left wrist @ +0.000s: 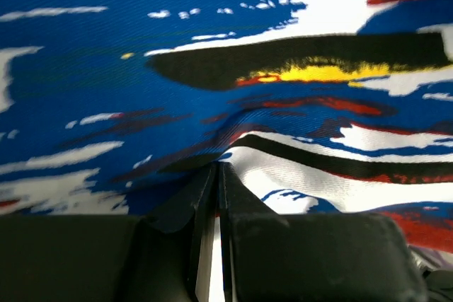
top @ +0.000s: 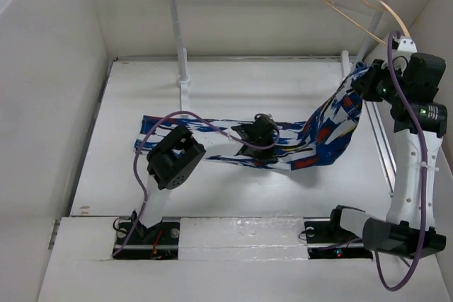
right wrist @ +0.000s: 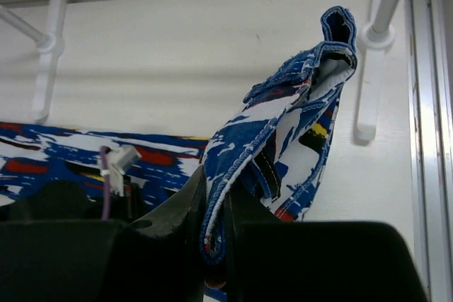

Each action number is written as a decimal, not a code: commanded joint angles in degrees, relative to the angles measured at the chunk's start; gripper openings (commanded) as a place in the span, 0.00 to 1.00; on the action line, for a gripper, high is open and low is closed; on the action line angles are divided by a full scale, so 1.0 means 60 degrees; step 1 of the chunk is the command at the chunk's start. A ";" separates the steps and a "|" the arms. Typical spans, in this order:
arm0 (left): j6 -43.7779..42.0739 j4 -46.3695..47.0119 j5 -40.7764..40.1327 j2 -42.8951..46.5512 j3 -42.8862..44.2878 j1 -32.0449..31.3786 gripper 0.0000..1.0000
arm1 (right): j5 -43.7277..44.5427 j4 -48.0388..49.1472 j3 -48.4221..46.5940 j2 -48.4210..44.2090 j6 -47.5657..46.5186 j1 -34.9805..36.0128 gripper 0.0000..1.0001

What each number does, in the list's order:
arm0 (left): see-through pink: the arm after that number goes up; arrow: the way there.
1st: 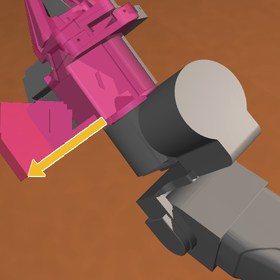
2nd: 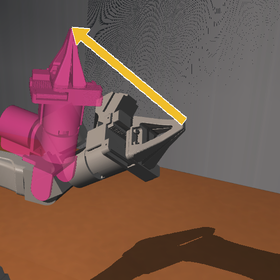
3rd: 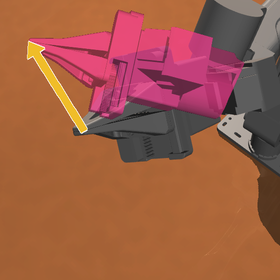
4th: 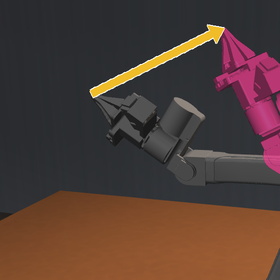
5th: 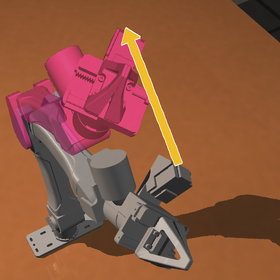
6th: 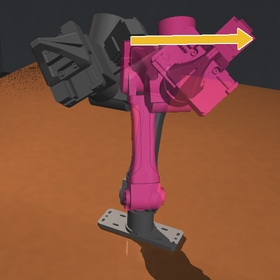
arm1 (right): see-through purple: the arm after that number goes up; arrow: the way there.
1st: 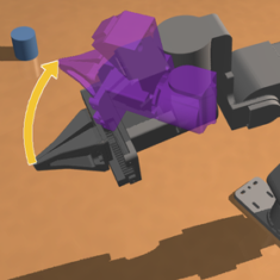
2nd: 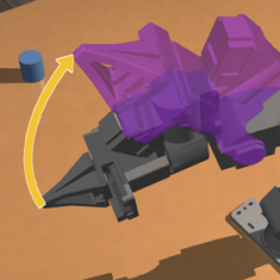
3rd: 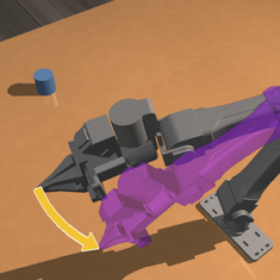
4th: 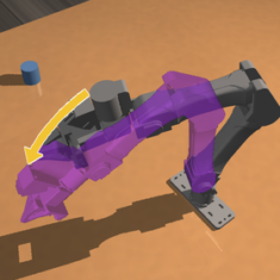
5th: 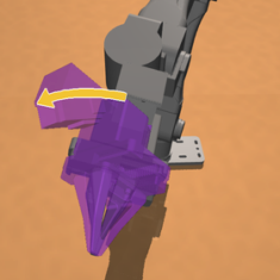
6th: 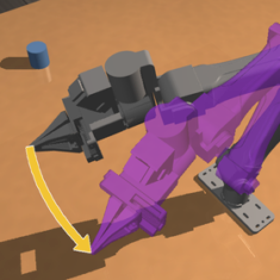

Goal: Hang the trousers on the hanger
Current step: Fold the trousers at the center of the board, then pick up the hanger from the clothesline.

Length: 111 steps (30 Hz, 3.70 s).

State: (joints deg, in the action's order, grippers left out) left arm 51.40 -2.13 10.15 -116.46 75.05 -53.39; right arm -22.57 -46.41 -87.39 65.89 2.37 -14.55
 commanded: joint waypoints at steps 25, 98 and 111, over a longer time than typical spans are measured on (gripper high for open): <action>-0.2018 -0.3013 -0.1060 0.8893 -0.0879 0.9249 0.09 | 0.2079 0.4260 -0.7434 0.8847 0.3481 1.0478 0.02; -0.4010 -0.0597 0.1878 0.6447 -0.3735 0.4635 0.00 | -0.0862 0.0714 -0.9344 0.7253 -0.2506 -0.1909 0.93; -0.4098 -0.0846 0.1955 0.6300 -0.3441 0.4635 0.00 | -0.2873 0.1378 -0.8521 0.8076 -0.2227 -0.2292 0.90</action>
State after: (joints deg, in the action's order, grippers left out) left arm 27.83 -7.07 20.62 -79.66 51.24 -25.41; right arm -34.22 -41.71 -138.58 114.65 -10.98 -28.80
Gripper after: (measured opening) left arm 0.003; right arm 0.911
